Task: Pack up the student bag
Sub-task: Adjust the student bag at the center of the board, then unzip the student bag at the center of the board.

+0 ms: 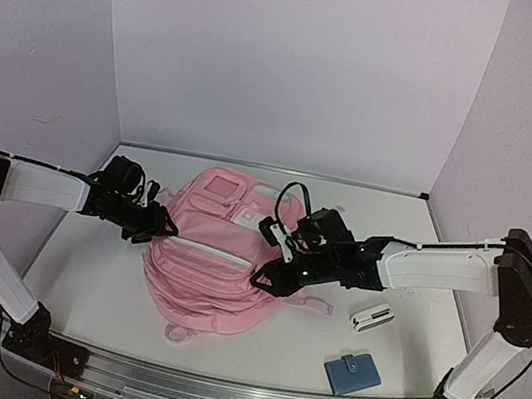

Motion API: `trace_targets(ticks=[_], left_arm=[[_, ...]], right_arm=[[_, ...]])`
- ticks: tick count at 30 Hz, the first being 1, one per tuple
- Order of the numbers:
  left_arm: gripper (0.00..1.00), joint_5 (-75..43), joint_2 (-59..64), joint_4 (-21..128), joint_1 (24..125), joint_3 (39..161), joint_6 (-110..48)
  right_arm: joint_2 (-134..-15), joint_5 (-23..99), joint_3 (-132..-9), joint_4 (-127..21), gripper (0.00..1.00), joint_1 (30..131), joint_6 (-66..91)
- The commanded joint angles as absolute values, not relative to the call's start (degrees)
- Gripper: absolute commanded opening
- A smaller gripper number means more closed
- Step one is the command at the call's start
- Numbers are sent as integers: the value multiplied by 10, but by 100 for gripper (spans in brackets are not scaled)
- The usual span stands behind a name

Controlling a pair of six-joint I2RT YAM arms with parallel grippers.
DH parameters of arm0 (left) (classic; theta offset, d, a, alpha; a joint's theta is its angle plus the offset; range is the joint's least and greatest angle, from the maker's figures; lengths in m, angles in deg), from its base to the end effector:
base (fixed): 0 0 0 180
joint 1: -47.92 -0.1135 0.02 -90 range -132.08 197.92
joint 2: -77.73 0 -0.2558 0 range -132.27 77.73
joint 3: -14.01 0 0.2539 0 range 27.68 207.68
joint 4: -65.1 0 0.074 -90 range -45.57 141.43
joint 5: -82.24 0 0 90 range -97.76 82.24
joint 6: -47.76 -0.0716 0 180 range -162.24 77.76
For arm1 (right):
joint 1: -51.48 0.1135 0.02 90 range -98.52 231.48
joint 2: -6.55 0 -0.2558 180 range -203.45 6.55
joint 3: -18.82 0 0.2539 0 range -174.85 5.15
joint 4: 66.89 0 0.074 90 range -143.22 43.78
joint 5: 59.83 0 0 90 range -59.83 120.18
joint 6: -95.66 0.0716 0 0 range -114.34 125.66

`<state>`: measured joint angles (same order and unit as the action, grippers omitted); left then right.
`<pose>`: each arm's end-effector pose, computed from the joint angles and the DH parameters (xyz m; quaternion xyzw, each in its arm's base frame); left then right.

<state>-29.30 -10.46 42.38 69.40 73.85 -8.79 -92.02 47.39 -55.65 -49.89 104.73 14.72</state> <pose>0.2916 -0.1430 0.1392 -0.0346 0.9277 -0.3073 0.2092 0.2207 0.3309 0.1692 -0.3960 0.8107 0.3283 0.2797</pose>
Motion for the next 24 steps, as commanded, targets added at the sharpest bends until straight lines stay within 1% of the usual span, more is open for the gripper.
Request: trace_targets(ticks=[1, 8, 11, 13, 14, 15, 17, 19, 21, 24], left_arm=[[52, -256, -98, 403, 691, 749, -88], [51, -256, -98, 401, 691, 751, -88], [46, -256, -98, 401, 691, 752, -86], [41, -257, -98, 404, 691, 751, -81], [37, -258, -98, 407, 691, 749, -78], [32, -259, -96, 413, 691, 746, -73], [21, -263, -92, 427, 691, 735, -60], [10, -260, -86, 445, 691, 724, -43], [1, -255, -78, 467, 692, 709, -19], [0, -230, -65, 483, 696, 692, 11]], right_arm=[[-934, 473, -556, -531, 36, 1057, 158], [-965, 489, -564, -551, 34, 1061, 184], [-980, 488, -569, -551, 30, 1062, 189], [-984, 489, -572, -552, 22, 1064, 192], [-984, 488, -572, -552, 16, 1066, 194], [-983, 486, -573, -552, 10, 1068, 196], [-978, 482, -576, -551, 1, 1074, 206], [-972, 477, -577, -549, 0, 1082, 222], [-968, 470, -578, -542, 0, 1095, 241], [-969, 455, -579, -533, 0, 1122, 269]])
